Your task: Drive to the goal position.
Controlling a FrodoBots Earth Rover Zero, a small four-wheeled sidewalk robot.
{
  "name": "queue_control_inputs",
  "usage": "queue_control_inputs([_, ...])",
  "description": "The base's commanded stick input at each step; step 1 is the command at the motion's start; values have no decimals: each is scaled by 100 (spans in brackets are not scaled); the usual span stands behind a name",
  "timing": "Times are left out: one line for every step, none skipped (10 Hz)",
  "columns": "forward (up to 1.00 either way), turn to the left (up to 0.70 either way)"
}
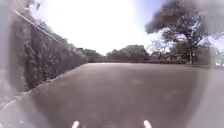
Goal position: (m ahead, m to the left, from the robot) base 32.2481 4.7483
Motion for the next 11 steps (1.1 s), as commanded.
queue_control_inputs([100, 0])
queue_control_inputs([100, 0])
queue_control_inputs([100, 0])
queue_control_inputs([100, 0])
queue_control_inputs([100, 0])
queue_control_inputs([100, 0])
queue_control_inputs([100, 0])
queue_control_inputs([100, 0])
queue_control_inputs([100, 0])
queue_control_inputs([100, 30])
queue_control_inputs([100, 35])
